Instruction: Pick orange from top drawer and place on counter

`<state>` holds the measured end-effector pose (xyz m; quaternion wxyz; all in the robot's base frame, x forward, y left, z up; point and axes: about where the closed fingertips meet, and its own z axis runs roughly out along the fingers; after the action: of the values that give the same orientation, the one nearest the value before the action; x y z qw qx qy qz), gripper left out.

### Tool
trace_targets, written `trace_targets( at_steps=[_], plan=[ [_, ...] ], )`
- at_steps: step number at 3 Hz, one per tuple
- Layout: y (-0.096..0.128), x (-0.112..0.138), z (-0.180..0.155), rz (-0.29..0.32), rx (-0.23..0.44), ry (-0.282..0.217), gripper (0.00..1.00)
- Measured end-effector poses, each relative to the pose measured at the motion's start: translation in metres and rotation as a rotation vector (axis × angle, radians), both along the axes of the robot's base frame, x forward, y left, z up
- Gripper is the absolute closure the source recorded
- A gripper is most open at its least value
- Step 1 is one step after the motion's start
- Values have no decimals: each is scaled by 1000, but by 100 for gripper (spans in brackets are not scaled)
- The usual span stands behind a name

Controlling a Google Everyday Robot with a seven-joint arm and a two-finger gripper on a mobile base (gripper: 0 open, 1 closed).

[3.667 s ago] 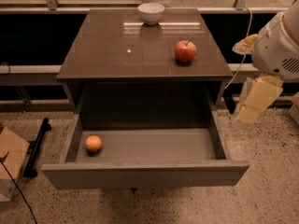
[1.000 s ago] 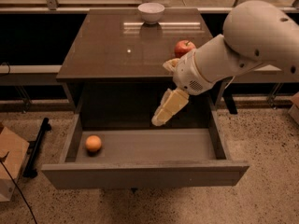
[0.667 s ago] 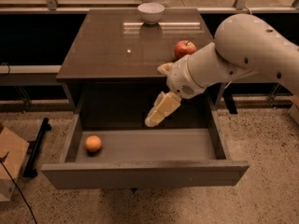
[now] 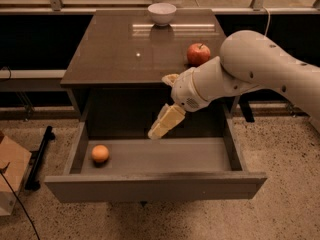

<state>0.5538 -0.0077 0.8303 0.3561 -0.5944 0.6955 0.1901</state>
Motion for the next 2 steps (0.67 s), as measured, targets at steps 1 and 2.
trace_targets(
  at_steps=[1,2],
  plan=[
    [22,-2,-20,41,15,12,0],
    [49,3,-55,88,70,58,0]
  ],
)
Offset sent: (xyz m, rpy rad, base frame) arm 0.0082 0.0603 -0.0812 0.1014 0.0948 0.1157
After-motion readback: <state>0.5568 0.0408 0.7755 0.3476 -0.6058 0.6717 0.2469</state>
